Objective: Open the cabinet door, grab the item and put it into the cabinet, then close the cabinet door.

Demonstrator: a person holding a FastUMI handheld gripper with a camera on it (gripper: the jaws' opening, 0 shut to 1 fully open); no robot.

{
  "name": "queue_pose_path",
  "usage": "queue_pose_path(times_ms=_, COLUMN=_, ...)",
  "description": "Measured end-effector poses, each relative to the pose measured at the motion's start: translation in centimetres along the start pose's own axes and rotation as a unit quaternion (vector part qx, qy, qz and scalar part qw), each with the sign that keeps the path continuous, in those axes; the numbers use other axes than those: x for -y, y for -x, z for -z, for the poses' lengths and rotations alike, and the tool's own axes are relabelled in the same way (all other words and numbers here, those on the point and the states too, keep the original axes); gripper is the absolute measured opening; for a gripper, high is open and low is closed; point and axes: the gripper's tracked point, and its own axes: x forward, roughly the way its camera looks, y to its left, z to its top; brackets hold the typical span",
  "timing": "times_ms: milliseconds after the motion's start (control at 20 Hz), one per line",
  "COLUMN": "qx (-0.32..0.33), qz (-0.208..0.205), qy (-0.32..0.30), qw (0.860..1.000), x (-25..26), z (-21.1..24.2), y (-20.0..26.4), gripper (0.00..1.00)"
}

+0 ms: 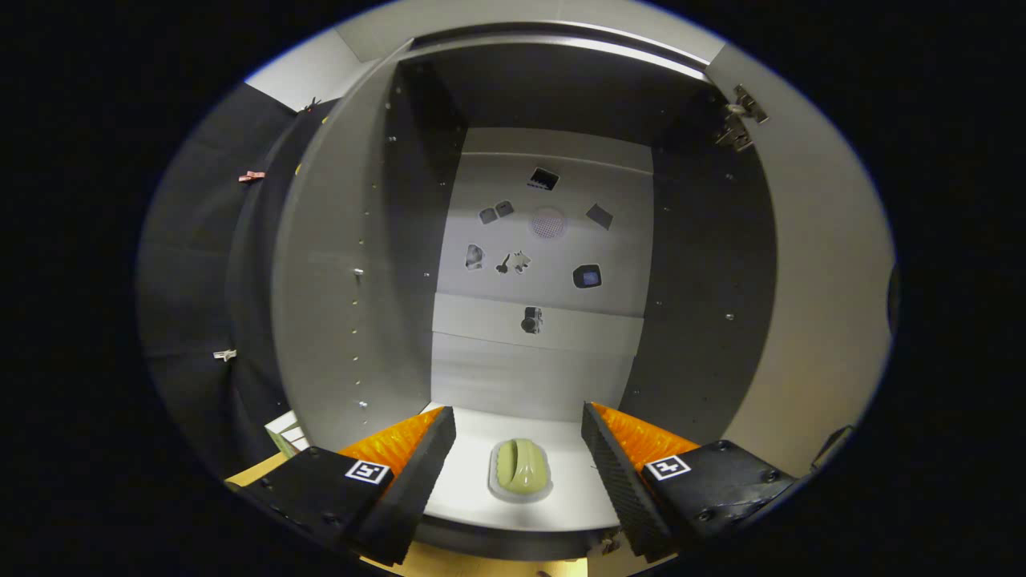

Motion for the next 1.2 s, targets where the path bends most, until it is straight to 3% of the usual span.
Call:
queue_pose_path(times_ms=300, qx=0.011, qz=-0.008, qy=-0.017, qw=1.000, x=-1.9, z=-1.8, y=9.8, gripper=0.98)
queue_pose_path(times_ms=650, qx=0.031, qz=0.032, qy=-0.033, qw=0.998, x=-1.2, z=-4.3, y=23.5, gripper=0.97)
queue_pose_path(times_ms=850, qx=0.027, qz=0.077, qy=-0.013, qw=0.997, x=2.1, z=-4.3, y=30.9, gripper=0.98)
queue_pose_path(times_ms=1200, qx=0.044, qz=0.098, qy=-0.070, qw=0.992, x=8.1, z=-4.4, y=39.6, gripper=0.98)
